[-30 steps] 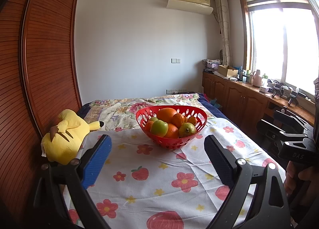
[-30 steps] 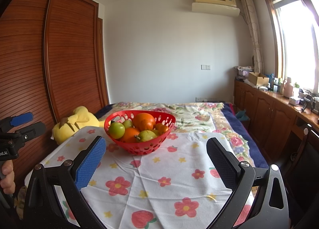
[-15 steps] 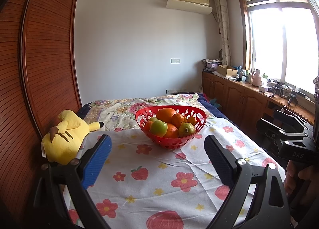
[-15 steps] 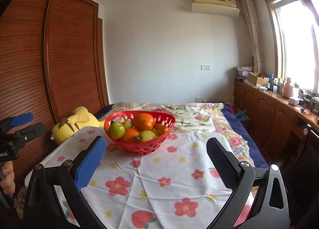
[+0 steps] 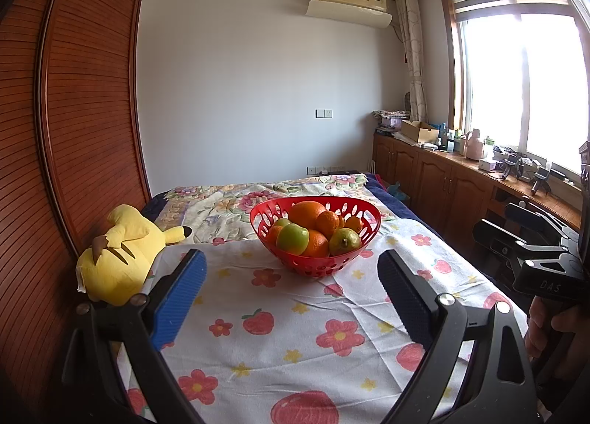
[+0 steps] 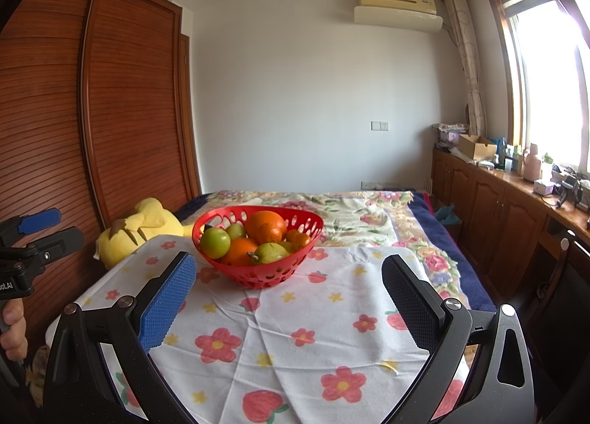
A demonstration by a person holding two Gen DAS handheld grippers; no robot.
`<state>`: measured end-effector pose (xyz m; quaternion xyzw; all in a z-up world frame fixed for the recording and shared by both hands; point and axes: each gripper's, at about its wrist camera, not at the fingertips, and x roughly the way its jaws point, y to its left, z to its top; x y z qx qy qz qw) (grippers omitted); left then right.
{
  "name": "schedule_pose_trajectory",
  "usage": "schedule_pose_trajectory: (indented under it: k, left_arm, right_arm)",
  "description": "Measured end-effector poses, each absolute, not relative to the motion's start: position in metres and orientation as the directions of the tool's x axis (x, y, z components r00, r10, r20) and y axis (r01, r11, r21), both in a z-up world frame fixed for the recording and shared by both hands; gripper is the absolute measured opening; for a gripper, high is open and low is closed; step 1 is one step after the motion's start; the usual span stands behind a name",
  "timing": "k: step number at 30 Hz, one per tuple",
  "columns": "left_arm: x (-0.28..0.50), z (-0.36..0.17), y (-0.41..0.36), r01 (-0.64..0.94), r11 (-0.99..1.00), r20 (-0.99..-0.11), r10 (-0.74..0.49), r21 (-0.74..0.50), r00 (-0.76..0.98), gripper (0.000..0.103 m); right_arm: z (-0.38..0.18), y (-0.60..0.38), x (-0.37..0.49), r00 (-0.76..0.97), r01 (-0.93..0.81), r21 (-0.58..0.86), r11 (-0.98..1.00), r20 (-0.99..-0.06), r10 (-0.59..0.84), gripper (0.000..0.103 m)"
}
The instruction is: Organize fruits
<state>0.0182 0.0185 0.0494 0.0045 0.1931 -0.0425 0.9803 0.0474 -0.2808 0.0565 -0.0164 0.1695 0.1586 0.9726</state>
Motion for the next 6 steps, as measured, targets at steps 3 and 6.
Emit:
schedule_pose_trajectory:
  k: [3,6]
  left_arm:
    - [0.0178,0.0495,0.0184,0.084,0.996,-0.378,-0.081,-0.008,0.922,0.095]
    - [0.0183,0.0492,0.0184,0.083,0.997,-0.378,-0.080,-0.007,0.922,0.095]
  right_arm:
    - [0.0564,-0.2808,0.0478,0.893,-0.313,0.022,0.949,-0.335,0.302,0.102]
    - [0.0565,-0.2807,0.0472,0.893,-0.313,0.021,0.949,-0.334,0.302,0.102]
